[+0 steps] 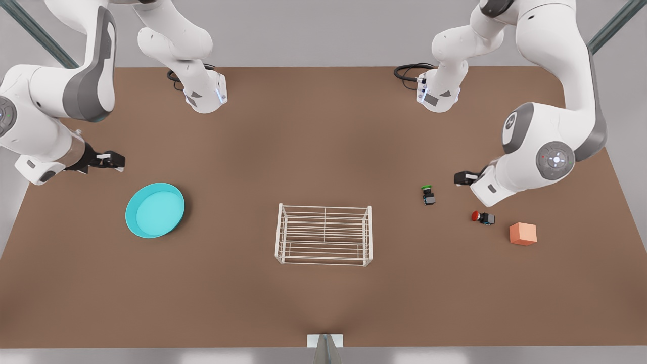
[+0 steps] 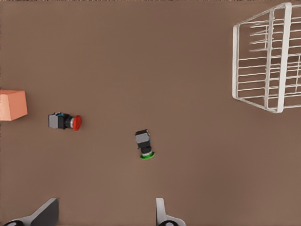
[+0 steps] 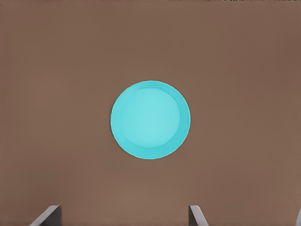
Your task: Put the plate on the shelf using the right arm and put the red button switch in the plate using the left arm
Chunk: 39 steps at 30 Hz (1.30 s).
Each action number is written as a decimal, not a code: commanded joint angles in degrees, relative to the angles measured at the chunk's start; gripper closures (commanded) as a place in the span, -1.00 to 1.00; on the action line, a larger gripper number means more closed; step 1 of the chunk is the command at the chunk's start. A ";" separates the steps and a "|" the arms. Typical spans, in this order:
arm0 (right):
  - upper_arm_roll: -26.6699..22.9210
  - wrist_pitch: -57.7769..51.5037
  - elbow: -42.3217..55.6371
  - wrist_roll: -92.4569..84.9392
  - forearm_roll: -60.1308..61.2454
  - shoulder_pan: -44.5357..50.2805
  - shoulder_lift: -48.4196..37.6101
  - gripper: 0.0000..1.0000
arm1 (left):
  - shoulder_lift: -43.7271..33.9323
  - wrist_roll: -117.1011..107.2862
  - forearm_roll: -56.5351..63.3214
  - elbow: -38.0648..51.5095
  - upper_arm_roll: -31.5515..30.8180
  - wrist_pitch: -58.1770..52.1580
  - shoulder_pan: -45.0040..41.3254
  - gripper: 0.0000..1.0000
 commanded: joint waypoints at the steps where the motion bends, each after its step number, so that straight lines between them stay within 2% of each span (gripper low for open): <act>1: -0.15 0.13 0.14 -4.19 0.07 -0.63 0.20 -1.00 | 0.02 -5.26 1.02 0.18 -0.05 0.97 -0.13 -1.00; 3: -1.38 0.04 0.58 -5.42 -0.36 -0.63 1.34 -1.00 | -0.16 -5.35 0.66 0.62 -0.05 0.62 -0.57 -1.00; 6: -2.52 1.79 7.61 -22.55 4.20 -12.67 15.93 -1.00 | -0.33 -5.00 -0.39 3.52 -0.06 0.27 -1.62 -1.00; 7: -2.52 4.52 7.17 -23.61 5.34 -15.21 17.77 -1.00 | -0.94 -4.82 -0.83 3.43 7.32 0.27 -7.95 -1.00; 8: -2.52 7.15 6.82 -23.70 5.78 -16.97 20.58 -1.00 | -1.39 -4.21 -0.83 3.43 10.31 0.27 -10.93 -1.00; 9: -2.52 14.17 4.36 -23.70 9.03 -18.56 23.14 -1.00 | -1.39 -4.21 -0.83 3.43 13.13 0.18 -14.19 -1.00; 11: -2.26 27.28 -2.41 -23.70 12.81 -18.47 23.93 -1.00 | -1.30 -4.21 -0.65 3.43 12.78 -1.05 -13.85 -1.00; 15: -1.29 37.83 -8.12 -23.70 16.33 -18.03 24.63 -1.00 | -1.39 -4.30 -0.65 4.22 11.90 -0.97 -13.94 -1.00; 22: -1.29 40.38 -9.70 -26.07 19.85 -18.91 29.82 -1.00 | -1.39 -4.21 -0.74 4.31 11.90 -1.32 -13.49 -1.00; 36: -1.29 41.17 -16.30 -28.62 19.85 -20.05 30.43 -1.00 | -1.30 -4.12 -0.74 4.75 11.90 -1.40 -13.32 -1.00; 38: -1.29 41.08 -16.65 -28.71 19.93 -20.05 30.35 -0.76 | -1.21 -4.21 -0.74 4.75 11.90 -1.32 -13.32 -1.00; 39: -1.29 41.17 -16.65 -28.71 19.85 -20.05 30.43 -0.53 | -1.21 -4.21 -0.74 4.67 11.90 -1.32 -13.32 -1.00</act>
